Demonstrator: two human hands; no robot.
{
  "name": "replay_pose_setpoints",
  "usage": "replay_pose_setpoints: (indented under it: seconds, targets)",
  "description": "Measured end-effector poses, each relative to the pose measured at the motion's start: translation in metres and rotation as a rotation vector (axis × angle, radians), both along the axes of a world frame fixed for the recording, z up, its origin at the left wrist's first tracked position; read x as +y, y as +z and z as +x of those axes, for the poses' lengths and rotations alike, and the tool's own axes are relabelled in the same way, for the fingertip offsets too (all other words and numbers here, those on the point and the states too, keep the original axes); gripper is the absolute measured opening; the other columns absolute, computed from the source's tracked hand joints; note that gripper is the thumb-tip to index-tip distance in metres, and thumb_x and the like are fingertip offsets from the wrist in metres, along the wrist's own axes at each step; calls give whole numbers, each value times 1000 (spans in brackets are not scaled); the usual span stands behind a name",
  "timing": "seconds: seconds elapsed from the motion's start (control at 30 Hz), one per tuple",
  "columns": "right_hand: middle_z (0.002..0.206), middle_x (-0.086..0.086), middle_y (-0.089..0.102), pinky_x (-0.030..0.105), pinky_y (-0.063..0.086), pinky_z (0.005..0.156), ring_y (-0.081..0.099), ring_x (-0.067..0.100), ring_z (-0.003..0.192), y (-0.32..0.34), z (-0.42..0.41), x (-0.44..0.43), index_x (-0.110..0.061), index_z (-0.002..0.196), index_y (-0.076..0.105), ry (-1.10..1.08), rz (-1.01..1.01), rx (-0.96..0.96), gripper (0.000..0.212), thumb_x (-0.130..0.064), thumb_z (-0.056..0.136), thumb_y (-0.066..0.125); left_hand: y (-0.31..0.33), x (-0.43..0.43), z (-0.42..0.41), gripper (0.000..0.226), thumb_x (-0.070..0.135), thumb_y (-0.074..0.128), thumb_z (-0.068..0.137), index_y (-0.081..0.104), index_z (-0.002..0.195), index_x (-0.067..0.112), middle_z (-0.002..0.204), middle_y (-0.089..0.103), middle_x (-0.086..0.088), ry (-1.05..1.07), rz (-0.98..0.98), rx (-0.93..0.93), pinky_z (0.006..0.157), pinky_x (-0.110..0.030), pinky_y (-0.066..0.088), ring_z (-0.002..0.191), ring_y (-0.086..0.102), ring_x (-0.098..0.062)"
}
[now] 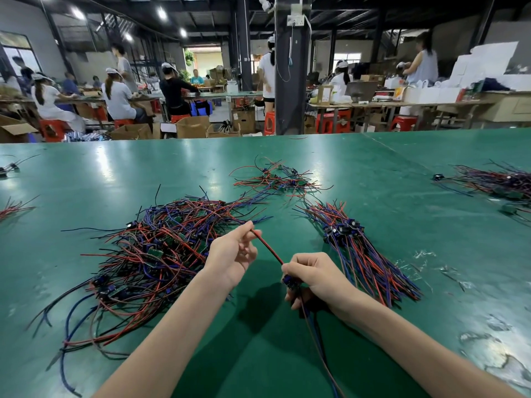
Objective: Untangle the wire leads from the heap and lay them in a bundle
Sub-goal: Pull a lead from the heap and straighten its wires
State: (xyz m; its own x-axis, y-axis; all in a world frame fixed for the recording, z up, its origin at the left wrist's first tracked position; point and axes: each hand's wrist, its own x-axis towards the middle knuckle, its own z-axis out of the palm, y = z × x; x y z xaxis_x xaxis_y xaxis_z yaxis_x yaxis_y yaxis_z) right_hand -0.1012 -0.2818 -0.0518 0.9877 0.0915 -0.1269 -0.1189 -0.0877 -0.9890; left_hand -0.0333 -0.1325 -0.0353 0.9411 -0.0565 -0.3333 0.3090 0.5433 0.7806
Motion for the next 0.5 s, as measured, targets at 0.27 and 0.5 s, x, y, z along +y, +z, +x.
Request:
replay_pose_setpoints:
  seconds: [0.27, 0.5]
  targets:
    - [51, 10, 53, 20, 44, 36, 54, 16, 37, 1, -1, 0, -4, 66, 52, 14, 2, 7, 25, -6, 91, 56, -5, 1, 5, 22, 14, 58, 93, 58, 73, 4, 48, 60, -3, 29, -2, -30, 32, -14, 32, 30, 39, -5]
    - [53, 14, 53, 17, 42, 36, 54, 16, 34, -2, 1, -1, -5, 66, 52, 8, -23, 25, 24, -6, 90, 55, -4, 6, 8, 21, 21, 59, 92, 63, 73, 12, 50, 60, 6, 77, 122, -93, 40, -15, 36, 49, 40, -7]
